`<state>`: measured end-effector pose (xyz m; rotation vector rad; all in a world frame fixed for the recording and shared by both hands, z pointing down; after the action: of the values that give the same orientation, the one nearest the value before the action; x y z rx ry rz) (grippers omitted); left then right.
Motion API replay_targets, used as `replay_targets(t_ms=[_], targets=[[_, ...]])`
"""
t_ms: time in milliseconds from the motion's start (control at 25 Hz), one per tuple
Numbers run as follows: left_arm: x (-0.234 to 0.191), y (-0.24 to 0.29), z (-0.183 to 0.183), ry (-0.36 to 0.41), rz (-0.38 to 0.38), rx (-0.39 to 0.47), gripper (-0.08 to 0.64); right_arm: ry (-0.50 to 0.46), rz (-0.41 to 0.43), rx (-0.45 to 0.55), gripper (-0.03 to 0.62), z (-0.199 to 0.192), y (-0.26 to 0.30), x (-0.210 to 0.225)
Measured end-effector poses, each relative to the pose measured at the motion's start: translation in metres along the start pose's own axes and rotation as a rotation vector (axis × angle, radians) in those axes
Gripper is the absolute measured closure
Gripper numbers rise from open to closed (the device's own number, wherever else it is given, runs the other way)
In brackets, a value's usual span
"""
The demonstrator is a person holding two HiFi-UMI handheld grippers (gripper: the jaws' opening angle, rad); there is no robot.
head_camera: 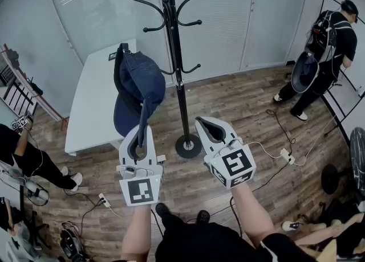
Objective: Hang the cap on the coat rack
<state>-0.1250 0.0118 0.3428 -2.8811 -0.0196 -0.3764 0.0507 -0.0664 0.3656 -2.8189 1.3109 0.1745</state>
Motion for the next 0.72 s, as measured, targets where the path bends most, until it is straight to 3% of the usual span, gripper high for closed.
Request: replay_targets(t_ms=[240,720], targets=[[-0.006,-0.007,0.006,0.002,-0.021,0.002,0.529,-0.023,0.012,0.013,0.563,0.01,0.0,-0.016],[0.023,0.012,0.016,0.049,-0.007,0.016,0.529,0.021,0.005,0.076,0.563,0.008,-0.011,0.019]])
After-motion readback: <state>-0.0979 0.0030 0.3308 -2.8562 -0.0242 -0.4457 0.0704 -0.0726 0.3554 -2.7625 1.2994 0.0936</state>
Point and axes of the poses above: the fingertips, and each gripper's own axes: y forward along the fingers, x to its right, z out of its top, the point moved 7 cm from there along -y, backward along the fingers, and after that the axes turned 4 degrees about -x, right-handed, at the moved point
